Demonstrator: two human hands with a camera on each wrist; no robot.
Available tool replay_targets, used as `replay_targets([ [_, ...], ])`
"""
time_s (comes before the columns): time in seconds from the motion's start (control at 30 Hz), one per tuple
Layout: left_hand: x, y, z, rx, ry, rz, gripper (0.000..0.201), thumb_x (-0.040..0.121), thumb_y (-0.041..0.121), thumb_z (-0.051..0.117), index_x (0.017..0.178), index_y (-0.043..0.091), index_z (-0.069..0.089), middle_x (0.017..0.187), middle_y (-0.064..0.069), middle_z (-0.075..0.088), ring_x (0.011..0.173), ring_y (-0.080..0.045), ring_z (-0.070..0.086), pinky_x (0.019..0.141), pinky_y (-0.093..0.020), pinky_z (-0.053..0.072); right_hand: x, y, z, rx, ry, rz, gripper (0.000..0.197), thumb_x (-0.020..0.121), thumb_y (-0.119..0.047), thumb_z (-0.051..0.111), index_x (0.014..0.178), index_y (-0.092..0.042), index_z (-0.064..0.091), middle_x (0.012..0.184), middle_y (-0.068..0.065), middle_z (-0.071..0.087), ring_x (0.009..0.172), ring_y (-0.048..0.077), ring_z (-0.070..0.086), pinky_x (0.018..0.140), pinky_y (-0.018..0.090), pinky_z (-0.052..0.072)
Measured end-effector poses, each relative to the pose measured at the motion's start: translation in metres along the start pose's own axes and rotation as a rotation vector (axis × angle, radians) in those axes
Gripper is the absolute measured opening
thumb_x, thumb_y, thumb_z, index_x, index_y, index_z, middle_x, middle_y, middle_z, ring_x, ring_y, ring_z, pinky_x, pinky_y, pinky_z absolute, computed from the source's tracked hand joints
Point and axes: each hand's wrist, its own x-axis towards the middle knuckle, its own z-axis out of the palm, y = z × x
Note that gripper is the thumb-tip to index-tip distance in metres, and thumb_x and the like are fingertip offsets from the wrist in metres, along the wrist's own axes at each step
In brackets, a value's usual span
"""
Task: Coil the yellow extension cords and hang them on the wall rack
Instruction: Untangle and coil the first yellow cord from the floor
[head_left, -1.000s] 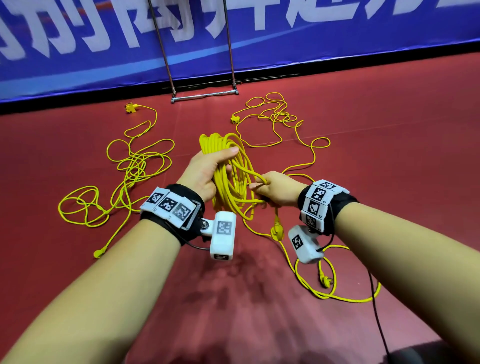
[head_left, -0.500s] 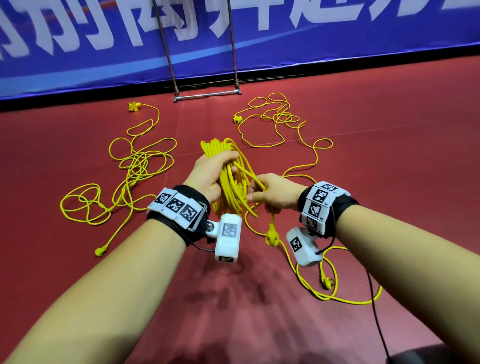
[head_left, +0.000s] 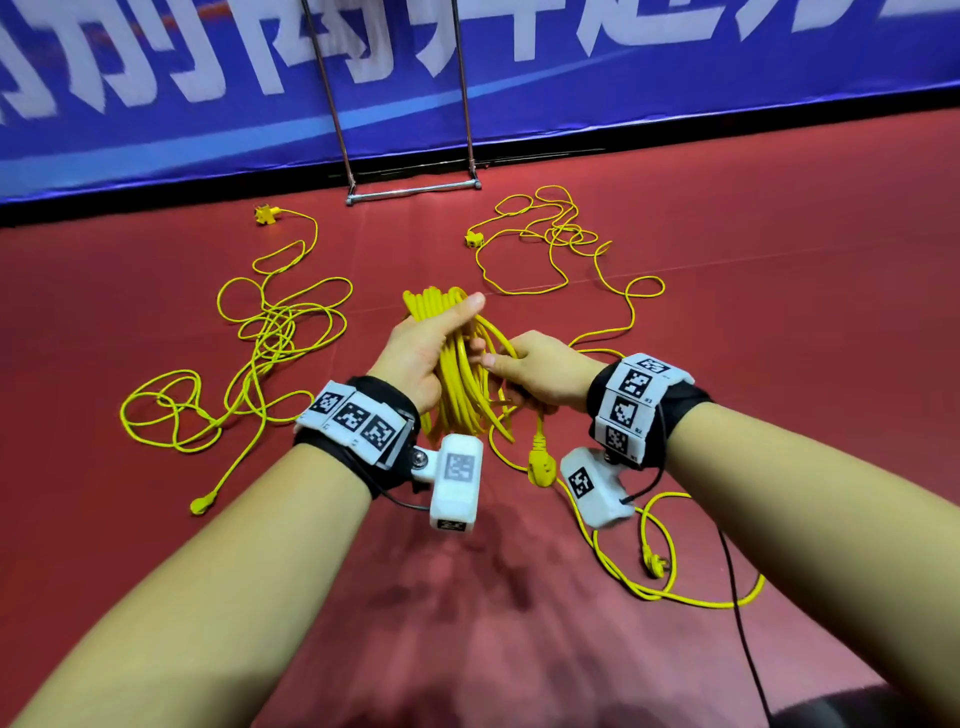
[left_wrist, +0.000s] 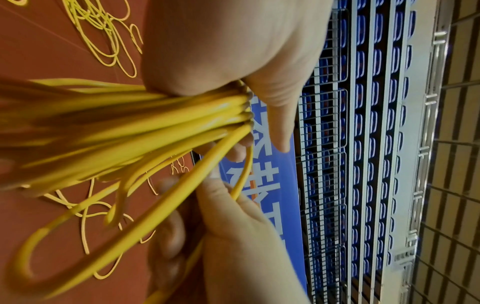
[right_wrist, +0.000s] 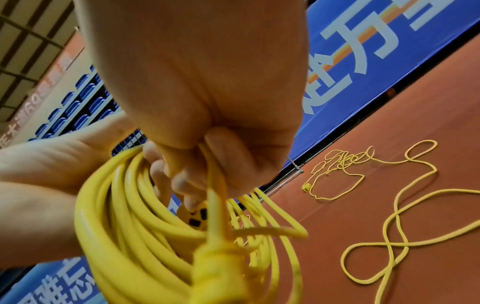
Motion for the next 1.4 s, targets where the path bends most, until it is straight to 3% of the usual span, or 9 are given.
replay_targets([
  [0.3,-0.002,-0.005,0.002,0.103,0.0,-0.051,0.017,0.078,0.001,0.077,0.074,0.007,0.061,0.058,-0.01,0.056,0.046,-0.017,0.054,0.046,-0.029,0.051,-0.001,-0.017,-0.003,-0.492,-0.065,-0.166,0.031,0.099,-0.029,0.054,0.071,-0.017,0.047,0.065,-0.002,0.052,0.058,0.012,0.046,0.062,0.031,0.028],
  [0.43,-0.003,0.002,-0.004,0.164,0.021,-0.068,0.019,0.077,-0.01,0.066,0.07,0.005,0.056,0.058,-0.014,0.05,0.042,-0.021,0.053,0.046,-0.029,0.051,-0.002,-0.014,-0.004,-0.138,-0.164,-0.141,0.017,0.089,-0.02,0.068,0.079,-0.008,0.06,0.071,0.007,0.058,0.063,0.016,0.054,0.062,0.034,0.05],
  [0.53,-0.007,0.012,-0.008,0.256,-0.063,-0.105,0.016,0.078,-0.01,0.061,0.073,0.004,0.055,0.059,-0.015,0.054,0.044,-0.02,0.058,0.047,-0.028,0.054,0.003,-0.007,-0.016,0.016,0.102,-0.152,0.012,0.081,-0.004,0.067,0.083,-0.015,0.066,0.075,0.002,0.062,0.064,0.01,0.055,0.064,0.03,0.047],
  [0.67,-0.019,0.024,-0.003,0.528,-0.27,-0.086,0.025,0.076,-0.016,0.056,0.071,0.008,0.053,0.057,-0.01,0.052,0.04,-0.016,0.051,0.041,-0.018,0.044,0.011,0.012,-0.022,-0.308,0.3,-0.203,0.098,0.063,-0.02,0.085,0.147,-0.023,0.036,0.137,0.011,0.042,0.117,0.016,0.047,0.103,0.03,0.04],
  [0.77,-0.027,0.025,0.006,0.723,-0.388,-0.058,0.028,0.063,-0.015,0.059,0.079,0.007,0.052,0.057,-0.009,0.05,0.045,-0.019,0.048,0.045,-0.02,0.041,0.012,0.019,-0.021,-0.374,0.27,-0.283,0.113,0.057,-0.035,0.078,0.154,-0.03,0.019,0.159,0.01,0.018,0.146,0.025,0.024,0.115,0.033,0.027],
  [0.93,-0.031,0.022,0.01,0.816,-0.384,-0.018,0.029,0.047,-0.008,0.054,0.07,0.007,0.046,0.052,-0.007,0.042,0.046,-0.019,0.042,0.044,-0.021,0.036,0.0,0.016,-0.026,-0.317,0.29,-0.315,0.05,0.061,-0.023,0.07,0.108,-0.013,0.057,0.109,0.007,0.066,0.098,0.021,0.061,0.085,0.033,0.047],
  [1.03,-0.03,0.016,0.012,0.859,-0.339,0.027,0.026,0.059,-0.019,0.052,0.073,0.004,0.049,0.052,-0.008,0.043,0.044,-0.019,0.041,0.044,-0.021,0.035,-0.006,0.016,-0.025,-0.22,0.289,-0.208,0.034,0.061,-0.023,0.07,0.089,-0.018,0.051,0.07,-0.001,0.057,0.061,0.013,0.048,0.058,0.029,0.04],
  [1.17,-0.026,0.008,0.009,0.881,-0.274,0.103,0.022,0.064,-0.017,0.056,0.074,0.003,0.055,0.058,-0.015,0.05,0.045,-0.021,0.045,0.044,-0.023,0.037,-0.002,0.021,-0.023,-0.166,0.231,-0.248,0.044,0.062,-0.022,0.072,0.105,-0.024,0.062,0.09,-0.006,0.067,0.079,0.007,0.059,0.071,0.022,0.047],
  [1.4,-0.006,0.003,0.005,0.973,-0.138,0.368,0.014,0.054,0.018,0.067,0.067,0.018,0.062,0.05,0.005,0.055,0.049,-0.015,0.053,0.052,-0.027,0.043,0.007,0.025,-0.022,-0.143,0.389,-0.128,0.032,0.056,-0.038,0.066,0.071,-0.013,0.055,0.062,0.0,0.055,0.061,0.016,0.047,0.057,0.031,0.038],
])
